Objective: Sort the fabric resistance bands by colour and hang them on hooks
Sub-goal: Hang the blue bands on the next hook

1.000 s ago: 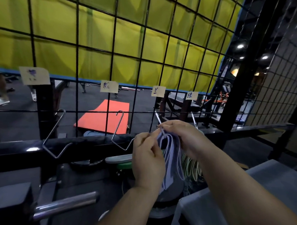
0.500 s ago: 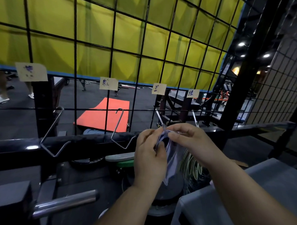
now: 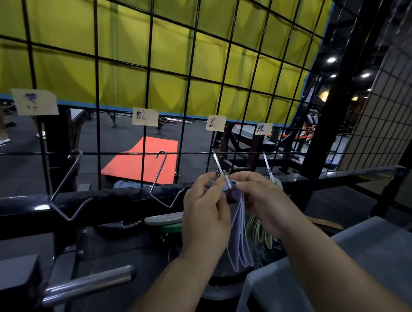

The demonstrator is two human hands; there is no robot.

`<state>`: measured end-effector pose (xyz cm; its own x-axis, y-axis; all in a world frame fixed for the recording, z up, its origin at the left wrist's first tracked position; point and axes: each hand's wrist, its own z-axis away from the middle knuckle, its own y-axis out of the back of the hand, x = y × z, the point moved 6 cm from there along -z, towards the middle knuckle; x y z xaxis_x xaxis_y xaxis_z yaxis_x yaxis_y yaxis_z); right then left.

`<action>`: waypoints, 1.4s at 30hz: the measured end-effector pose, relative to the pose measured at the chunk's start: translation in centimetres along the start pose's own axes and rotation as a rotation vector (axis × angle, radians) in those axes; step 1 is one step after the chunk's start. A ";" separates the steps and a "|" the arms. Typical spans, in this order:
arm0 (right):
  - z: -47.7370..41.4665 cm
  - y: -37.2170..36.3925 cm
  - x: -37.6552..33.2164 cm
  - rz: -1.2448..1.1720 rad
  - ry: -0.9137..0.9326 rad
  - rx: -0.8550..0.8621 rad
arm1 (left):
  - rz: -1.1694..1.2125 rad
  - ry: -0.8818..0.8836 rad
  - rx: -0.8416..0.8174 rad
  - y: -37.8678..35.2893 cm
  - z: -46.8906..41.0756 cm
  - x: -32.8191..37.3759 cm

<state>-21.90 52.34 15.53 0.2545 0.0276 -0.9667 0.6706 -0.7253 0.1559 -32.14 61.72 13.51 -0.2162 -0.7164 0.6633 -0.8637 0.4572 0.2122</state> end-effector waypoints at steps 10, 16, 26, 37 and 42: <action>-0.3 -0.2 0.5 0.015 -0.103 0.040 | 0.197 0.050 -0.064 -0.8 -0.4 -0.8; 0.0 -0.9 0.7 -0.061 -0.155 -0.063 | 0.496 0.279 -0.163 -1.0 -0.6 -0.9; 0.4 -0.5 0.8 -0.148 -0.359 0.001 | 0.745 0.365 -0.048 -0.9 -0.5 -0.1; 0.3 -2.2 0.2 -0.390 -0.584 -0.080 | 0.828 0.422 -0.023 -1.4 -0.5 -0.3; 0.0 -2.3 -0.3 -0.458 -0.565 -0.059 | 0.798 0.479 0.079 -1.6 -0.4 -0.8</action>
<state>-23.54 54.02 15.42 -0.4482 -0.0517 -0.8924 0.6643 -0.6873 -0.2938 -30.36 61.79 12.89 -0.5634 0.0959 0.8206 -0.5728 0.6704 -0.4716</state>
